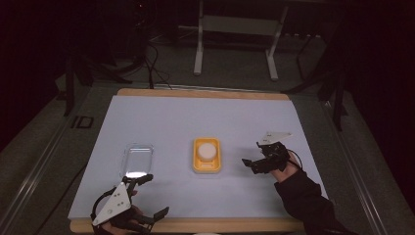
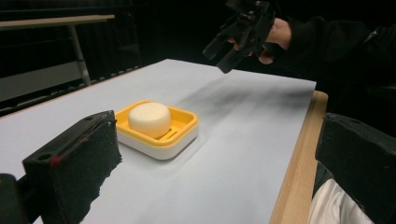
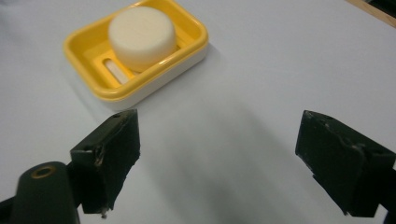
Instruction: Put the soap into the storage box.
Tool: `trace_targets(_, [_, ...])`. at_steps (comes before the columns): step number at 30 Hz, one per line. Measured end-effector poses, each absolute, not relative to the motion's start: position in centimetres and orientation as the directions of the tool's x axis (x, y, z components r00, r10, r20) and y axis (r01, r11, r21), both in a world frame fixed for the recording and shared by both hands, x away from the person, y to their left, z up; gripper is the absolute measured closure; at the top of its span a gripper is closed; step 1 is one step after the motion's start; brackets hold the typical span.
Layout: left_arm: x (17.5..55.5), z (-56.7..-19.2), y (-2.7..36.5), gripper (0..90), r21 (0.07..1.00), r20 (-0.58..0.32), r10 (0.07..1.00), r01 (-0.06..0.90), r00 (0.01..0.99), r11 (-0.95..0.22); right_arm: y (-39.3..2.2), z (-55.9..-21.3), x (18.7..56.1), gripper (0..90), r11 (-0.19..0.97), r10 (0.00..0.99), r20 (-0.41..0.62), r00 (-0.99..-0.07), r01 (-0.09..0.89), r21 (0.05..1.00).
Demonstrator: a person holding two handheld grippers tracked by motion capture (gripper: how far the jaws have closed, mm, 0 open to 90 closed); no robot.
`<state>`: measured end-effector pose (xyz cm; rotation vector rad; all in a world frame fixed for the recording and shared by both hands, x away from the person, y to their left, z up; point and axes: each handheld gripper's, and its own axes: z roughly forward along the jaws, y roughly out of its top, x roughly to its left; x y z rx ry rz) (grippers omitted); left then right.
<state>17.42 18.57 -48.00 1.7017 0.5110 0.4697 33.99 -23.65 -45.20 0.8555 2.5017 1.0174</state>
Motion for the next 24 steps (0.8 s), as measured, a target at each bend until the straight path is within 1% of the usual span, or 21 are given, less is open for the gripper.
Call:
trace_targets(7, [17.4, -48.0, 18.5, 0.0, 0.982, 0.031, 0.57, 0.08, 0.821, -0.168, -24.4, -45.3, 32.0, 13.9, 0.541, 0.639, -0.054, -0.767, 0.399, 0.74])
trace_targets(16, [17.4, -48.0, 18.5, 0.0, 0.982, 0.031, 0.567, 0.082, 0.823, -0.173, -25.0, -46.0, 30.3, 13.8, 0.562, 0.638, -0.073, -0.766, 0.399, 0.724])
trace_targets(18, [17.4, -48.0, 18.5, 0.1, 0.981, 0.033, 0.567, 0.081, 0.823, -0.174, -25.2, -46.2, 29.9, 13.7, 0.563, 0.645, -0.093, -0.758, 0.39, 0.729])
trace_targets(22, [17.4, -48.0, 18.5, 0.1, 0.981, 0.032, 0.567, 0.081, 0.823, -0.174, -25.8, -46.6, 29.4, 13.4, 0.543, 0.652, -0.068, -0.755, 0.402, 0.738])
trace_targets(24, [17.4, -48.0, 18.5, 0.1, 0.981, 0.033, 0.566, 0.081, 0.824, -0.175, -26.1, -46.8, 29.2, 13.3, 0.541, 0.657, -0.076, -0.75, 0.399, 0.741])
